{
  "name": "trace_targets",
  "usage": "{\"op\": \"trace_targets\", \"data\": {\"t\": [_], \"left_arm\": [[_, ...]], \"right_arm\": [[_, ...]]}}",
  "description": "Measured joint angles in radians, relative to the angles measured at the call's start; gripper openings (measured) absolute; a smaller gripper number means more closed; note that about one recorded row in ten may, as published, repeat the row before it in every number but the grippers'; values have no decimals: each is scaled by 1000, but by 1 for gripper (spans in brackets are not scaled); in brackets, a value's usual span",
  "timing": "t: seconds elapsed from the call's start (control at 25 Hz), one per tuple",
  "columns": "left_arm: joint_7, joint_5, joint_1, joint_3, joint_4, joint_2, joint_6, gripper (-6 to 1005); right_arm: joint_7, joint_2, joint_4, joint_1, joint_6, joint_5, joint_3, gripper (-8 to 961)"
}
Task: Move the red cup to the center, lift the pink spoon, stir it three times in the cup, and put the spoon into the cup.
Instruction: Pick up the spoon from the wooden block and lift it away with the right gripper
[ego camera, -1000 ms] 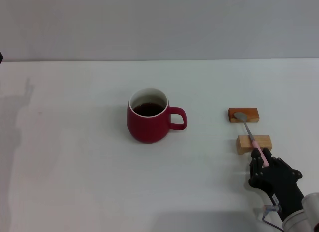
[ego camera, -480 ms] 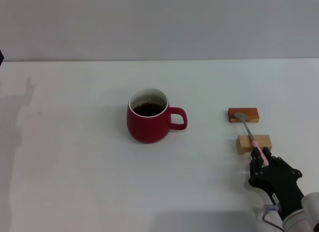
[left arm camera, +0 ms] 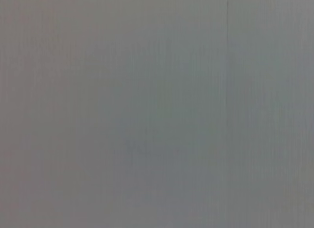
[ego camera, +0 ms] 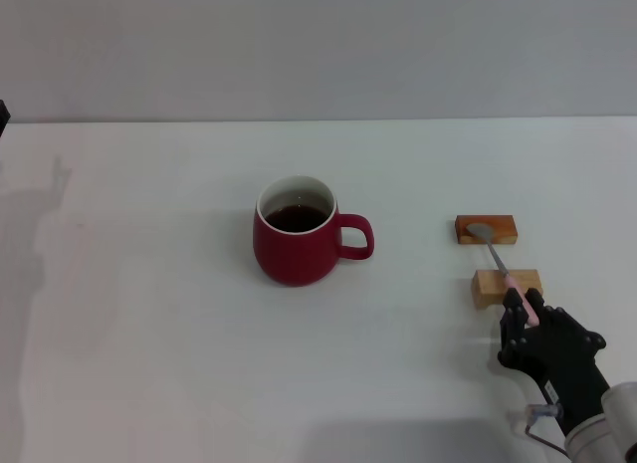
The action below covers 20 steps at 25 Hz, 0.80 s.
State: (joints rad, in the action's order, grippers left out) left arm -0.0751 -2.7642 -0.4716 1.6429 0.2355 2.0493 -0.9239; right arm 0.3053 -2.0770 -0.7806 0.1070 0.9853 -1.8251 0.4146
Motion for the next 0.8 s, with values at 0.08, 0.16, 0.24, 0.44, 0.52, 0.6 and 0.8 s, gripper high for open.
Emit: {"op": "trace_targets", "data": {"t": [0.08,0.16,0.24,0.44,0.52,0.6,0.8], "left_arm": [[0,0,0,0,0,0,2,829],[0,0,0,0,-1,0,7,829],[0,0,-4,5,-1,0,22,829],[0,-1,-7,10,-2,0,27,829],[0,-1,-11,12,-3,1,37,829],[0,-2,-12,12,-4,1,39,829],[0,-1,-12,15,-5,2,42,829]], "right_arm": [[10,0,-5,0,8,0,0,169],[12,1,-7,0,12,-1,0,169],[44,3,-19,0,14,-1,3,169],[114,3,-42,0,15,2,10,169],[125,4,-47,0,15,2,18,168],[137,6,-56,0,15,0,32,168],[183,7,-75,4,15,-1,52,169]]}}
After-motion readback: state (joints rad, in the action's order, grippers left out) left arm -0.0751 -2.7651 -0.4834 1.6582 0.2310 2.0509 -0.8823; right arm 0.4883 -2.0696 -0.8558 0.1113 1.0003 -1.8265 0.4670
